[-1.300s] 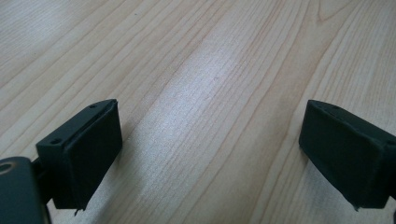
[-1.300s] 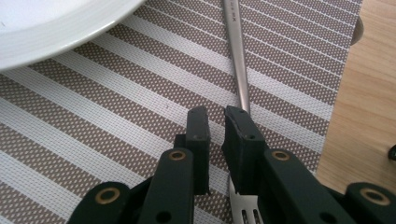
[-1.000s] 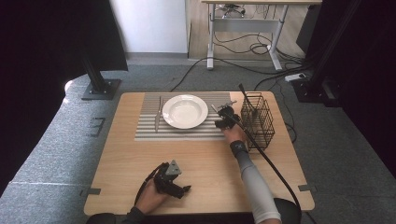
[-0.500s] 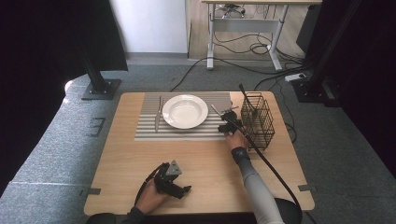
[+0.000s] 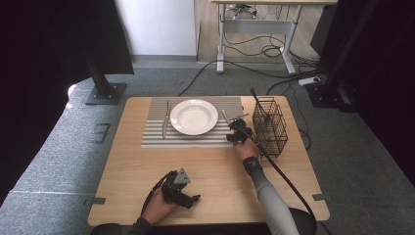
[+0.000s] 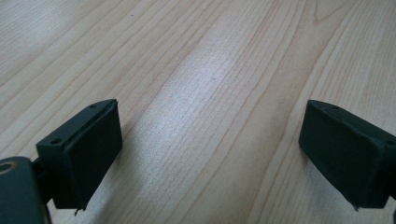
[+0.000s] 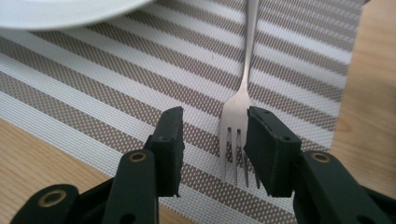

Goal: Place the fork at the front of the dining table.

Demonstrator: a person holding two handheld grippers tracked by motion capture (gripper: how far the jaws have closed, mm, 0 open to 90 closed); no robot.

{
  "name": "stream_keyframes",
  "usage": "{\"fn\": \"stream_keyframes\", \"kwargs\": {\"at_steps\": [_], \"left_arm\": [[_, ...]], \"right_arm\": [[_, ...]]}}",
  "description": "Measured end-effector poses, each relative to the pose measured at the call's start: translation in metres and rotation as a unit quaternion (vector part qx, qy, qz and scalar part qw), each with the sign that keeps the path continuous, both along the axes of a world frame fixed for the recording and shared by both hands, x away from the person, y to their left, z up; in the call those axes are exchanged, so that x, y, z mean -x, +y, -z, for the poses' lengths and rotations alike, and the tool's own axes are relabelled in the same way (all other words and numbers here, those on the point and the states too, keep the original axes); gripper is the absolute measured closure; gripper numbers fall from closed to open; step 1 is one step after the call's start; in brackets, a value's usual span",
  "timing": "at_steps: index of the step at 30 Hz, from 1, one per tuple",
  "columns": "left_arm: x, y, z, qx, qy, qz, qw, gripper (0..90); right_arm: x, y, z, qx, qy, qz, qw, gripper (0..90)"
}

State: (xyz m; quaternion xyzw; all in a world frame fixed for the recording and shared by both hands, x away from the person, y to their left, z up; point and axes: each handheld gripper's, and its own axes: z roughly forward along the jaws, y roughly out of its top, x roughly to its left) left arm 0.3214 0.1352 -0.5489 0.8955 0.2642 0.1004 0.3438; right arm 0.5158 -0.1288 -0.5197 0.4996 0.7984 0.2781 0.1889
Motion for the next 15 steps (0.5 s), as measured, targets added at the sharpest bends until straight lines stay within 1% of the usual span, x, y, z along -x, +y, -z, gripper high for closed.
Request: {"fn": "stream_keyframes", "kwargs": {"at_steps": [1, 2, 5, 6, 7, 8, 9, 12, 13, 15], "left_arm": [[0.0, 0.0, 0.0, 0.0, 0.0, 0.0, 1.0, 5.9], [0.0, 0.0, 0.0, 0.0, 0.0, 0.0, 1.0, 5.9], [0.0, 0.0, 0.0, 0.0, 0.0, 0.0, 1.0, 5.9], [0.0, 0.0, 0.0, 0.0, 0.001, 0.0, 1.0, 5.9], [0.0, 0.0, 0.0, 0.0, 0.001, 0.0, 1.0, 5.9], [0.0, 0.0, 0.0, 0.0, 0.001, 0.0, 1.0, 5.9], [0.0, 0.0, 0.0, 0.0, 0.001, 0.001, 1.0, 5.9], [0.0, 0.0, 0.0, 0.0, 0.0, 0.0, 1.0, 5.9], [0.0, 0.0, 0.0, 0.0, 0.0, 0.0, 1.0, 5.9], [0.0, 0.0, 0.0, 0.0, 0.0, 0.0, 1.0, 5.9]], "right_arm": [[0.0, 0.0, 0.0, 0.0, 0.0, 0.0, 1.0, 55.4], [0.003, -0.002, -0.006, 0.009, -0.016, 0.002, 0.9998, 54.7], [0.005, -0.006, -0.009, 0.012, -0.018, 0.008, 0.9997, 54.5], [0.006, -0.008, -0.01, 0.009, -0.018, 0.011, 0.9997, 54.6], [0.006, -0.012, -0.011, 0.006, -0.016, 0.011, 0.9998, 54.7], [0.007, -0.014, -0.01, -0.001, -0.01, 0.01, 0.9999, 56.9], [0.007, -0.015, -0.009, 0.001, -0.009, 0.007, 0.9999, 57.4], [0.007, -0.014, -0.005, 0.005, 0.005, 0.002, 1.0, 61.9], [0.007, -0.014, -0.005, 0.005, 0.005, 0.002, 1.0, 61.9], [0.007, -0.012, -0.002, 0.003, 0.008, -0.005, 1.0, 67.2]]}}
